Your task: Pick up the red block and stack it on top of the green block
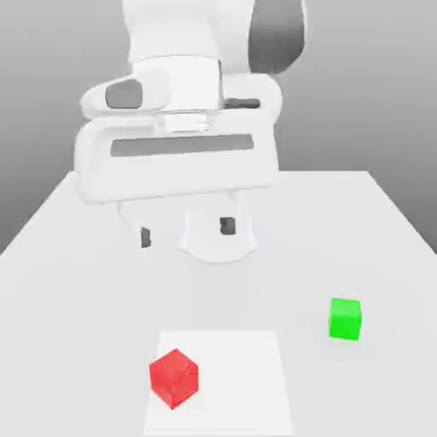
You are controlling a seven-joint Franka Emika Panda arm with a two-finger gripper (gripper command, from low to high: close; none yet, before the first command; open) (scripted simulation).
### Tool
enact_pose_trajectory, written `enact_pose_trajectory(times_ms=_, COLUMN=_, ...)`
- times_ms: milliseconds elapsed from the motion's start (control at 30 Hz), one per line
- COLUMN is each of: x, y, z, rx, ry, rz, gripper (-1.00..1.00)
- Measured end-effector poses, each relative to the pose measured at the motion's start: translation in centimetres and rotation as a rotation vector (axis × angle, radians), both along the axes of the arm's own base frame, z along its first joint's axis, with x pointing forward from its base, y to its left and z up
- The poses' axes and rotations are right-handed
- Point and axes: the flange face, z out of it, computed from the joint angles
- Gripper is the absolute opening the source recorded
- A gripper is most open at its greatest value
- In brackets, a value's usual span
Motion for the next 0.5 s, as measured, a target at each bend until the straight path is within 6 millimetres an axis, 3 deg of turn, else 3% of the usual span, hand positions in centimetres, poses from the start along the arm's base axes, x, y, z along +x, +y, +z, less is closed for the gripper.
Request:
enact_pose_trajectory(times_ms=233, x=-3.4, y=-1.9, z=-13.2, rx=-0.073, ry=0.205, rz=0.202, gripper=0.0)
enact_pose_trajectory(times_ms=400, x=-3.8, y=-2.1, z=-19.3, rx=-0.082, ry=0.228, rz=0.229, gripper=0.0)
enact_pose_trajectory(times_ms=433, x=-3.9, y=-2.0, z=-20.4, rx=-0.081, ry=0.229, rz=0.229, gripper=-1.0)
enact_pose_trajectory(times_ms=500, x=-3.9, y=-2.0, z=-20.4, rx=-0.081, ry=0.229, rz=0.229, gripper=-1.0)
